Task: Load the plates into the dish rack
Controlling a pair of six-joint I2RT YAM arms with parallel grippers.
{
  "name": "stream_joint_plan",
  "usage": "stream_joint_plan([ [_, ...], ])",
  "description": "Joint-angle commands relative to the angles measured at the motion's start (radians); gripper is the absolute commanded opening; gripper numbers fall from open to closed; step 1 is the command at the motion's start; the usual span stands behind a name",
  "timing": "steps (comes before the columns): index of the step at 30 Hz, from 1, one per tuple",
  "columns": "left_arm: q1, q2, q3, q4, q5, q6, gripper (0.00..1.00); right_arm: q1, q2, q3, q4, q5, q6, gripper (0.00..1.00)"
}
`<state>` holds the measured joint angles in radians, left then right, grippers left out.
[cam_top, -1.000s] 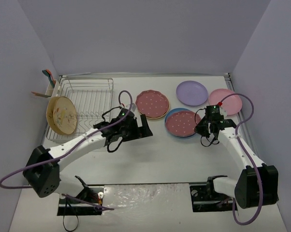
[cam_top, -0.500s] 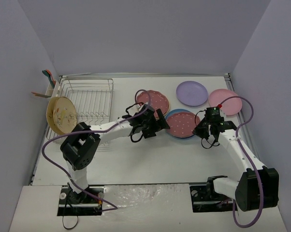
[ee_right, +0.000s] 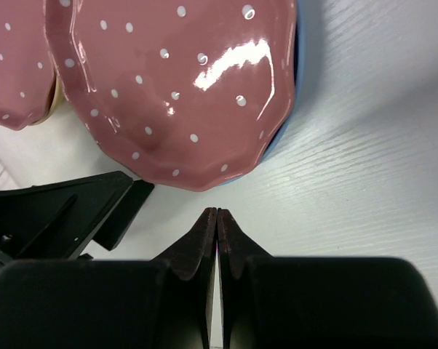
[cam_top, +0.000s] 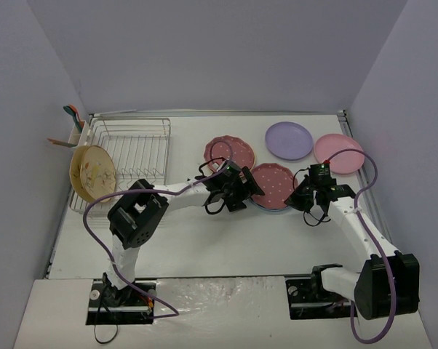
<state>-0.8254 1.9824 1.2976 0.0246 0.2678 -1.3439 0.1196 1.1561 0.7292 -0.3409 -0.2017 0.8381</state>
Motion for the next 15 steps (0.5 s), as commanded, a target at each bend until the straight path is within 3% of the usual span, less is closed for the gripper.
stream_joint_plan([
  [1,-0.008,-0.024,0.055,0.086,0.027,-0.040,0.83,0.008,-0.016,0.003,0.042,-0.062,0.006,0.00],
  [5,-0.007,-0.047,0.034,0.063,0.015,-0.011,0.82,0.008,-0.013,0.015,0.042,-0.003,-0.065,0.01],
  [9,-0.002,-0.138,0.015,-0.046,-0.058,0.084,0.82,0.018,0.050,0.062,0.034,0.048,-0.144,0.20],
  [11,0.000,-0.194,0.014,-0.174,-0.125,0.175,0.82,0.023,0.094,0.089,0.033,0.133,-0.195,0.27],
  [15,0.000,-0.277,-0.025,-0.258,-0.213,0.295,0.83,0.020,0.186,0.162,0.030,0.255,-0.253,0.42],
])
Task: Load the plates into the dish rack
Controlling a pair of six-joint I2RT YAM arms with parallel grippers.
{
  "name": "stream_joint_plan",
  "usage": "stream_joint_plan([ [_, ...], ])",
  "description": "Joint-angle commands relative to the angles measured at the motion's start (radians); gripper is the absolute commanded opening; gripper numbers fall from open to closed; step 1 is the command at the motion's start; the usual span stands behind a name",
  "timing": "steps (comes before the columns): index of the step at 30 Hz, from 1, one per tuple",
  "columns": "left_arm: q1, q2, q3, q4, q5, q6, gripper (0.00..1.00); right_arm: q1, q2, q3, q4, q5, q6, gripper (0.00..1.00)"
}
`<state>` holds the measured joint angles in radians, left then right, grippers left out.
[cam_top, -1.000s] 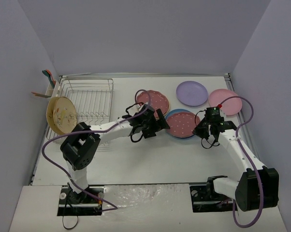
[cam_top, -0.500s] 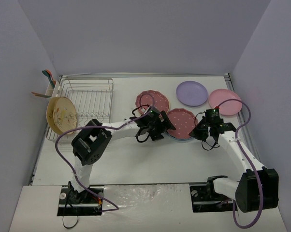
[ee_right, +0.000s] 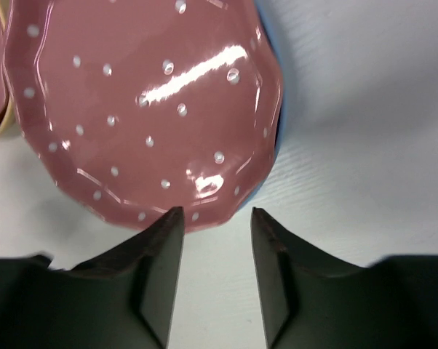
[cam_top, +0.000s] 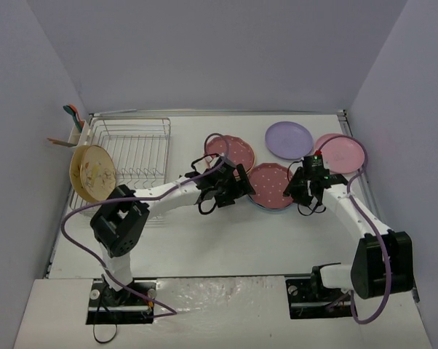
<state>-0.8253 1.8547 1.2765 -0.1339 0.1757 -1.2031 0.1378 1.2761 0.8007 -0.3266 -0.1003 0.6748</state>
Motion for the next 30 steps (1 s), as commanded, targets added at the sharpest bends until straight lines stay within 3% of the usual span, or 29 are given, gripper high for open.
stream_joint_plan([
  [1,0.000,-0.171,-0.019,-0.116,-0.142,0.171,0.83,-0.001,0.080,0.104,0.017,0.157,-0.094,0.46],
  [12,0.002,-0.342,-0.116,-0.189,-0.235,0.243,0.83,-0.004,0.283,0.176,0.053,0.216,-0.105,0.40],
  [23,0.002,-0.369,-0.117,-0.212,-0.242,0.273,0.84,0.002,0.309,0.171,0.078,0.215,-0.093,0.21],
  [28,0.002,-0.357,-0.113,-0.213,-0.232,0.278,0.83,0.007,0.331,0.175,0.079,0.216,-0.087,0.19],
  [30,0.003,-0.355,-0.110,-0.212,-0.232,0.280,0.83,0.009,0.334,0.174,0.075,0.223,-0.087,0.09],
])
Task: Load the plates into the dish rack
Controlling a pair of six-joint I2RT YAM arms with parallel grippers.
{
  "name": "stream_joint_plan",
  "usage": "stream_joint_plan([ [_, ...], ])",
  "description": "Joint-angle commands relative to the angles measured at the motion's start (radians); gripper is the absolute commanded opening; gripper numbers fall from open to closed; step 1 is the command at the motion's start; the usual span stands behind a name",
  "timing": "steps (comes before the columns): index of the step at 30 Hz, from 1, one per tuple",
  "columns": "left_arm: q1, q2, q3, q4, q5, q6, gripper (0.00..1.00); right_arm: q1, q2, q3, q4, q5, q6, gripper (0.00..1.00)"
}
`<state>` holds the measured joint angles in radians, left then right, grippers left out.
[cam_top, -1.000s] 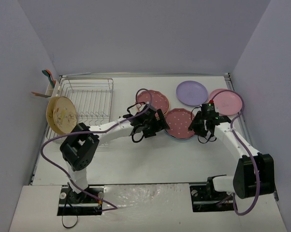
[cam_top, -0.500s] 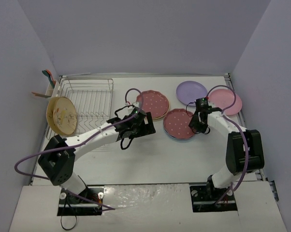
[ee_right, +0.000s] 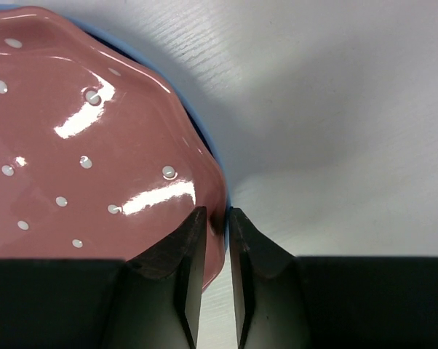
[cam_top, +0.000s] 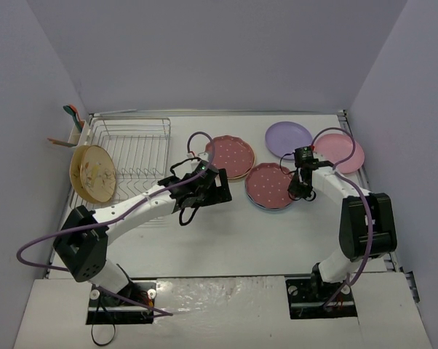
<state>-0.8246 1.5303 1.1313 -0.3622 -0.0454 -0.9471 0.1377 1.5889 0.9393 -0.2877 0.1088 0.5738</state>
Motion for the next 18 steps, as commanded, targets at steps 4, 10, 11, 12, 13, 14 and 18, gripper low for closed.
stream_joint_plan([
  [4,0.002,-0.024,0.046,0.017,-0.009,0.029,0.83,0.013,0.012,0.052,0.009,0.025,0.017,0.00],
  [10,0.002,0.007,0.056,0.041,0.018,0.012,0.83,0.019,-0.053,0.100,-0.049,-0.019,0.038,0.00],
  [11,0.002,0.015,0.061,0.048,0.026,0.007,0.83,0.020,-0.061,0.103,-0.055,-0.036,0.046,0.00],
  [12,0.002,0.024,0.067,0.053,0.035,0.003,0.83,0.020,-0.068,0.106,-0.060,-0.053,0.054,0.00],
  [13,0.002,0.036,0.078,0.056,0.043,-0.001,0.83,0.021,-0.074,0.107,-0.063,-0.068,0.065,0.00],
  [14,0.002,0.055,0.094,0.057,0.051,-0.007,0.83,0.022,-0.083,0.106,-0.068,-0.085,0.078,0.00],
  [18,0.002,0.139,0.158,0.074,0.115,-0.035,0.83,0.025,-0.115,0.105,-0.084,-0.143,0.118,0.00],
])
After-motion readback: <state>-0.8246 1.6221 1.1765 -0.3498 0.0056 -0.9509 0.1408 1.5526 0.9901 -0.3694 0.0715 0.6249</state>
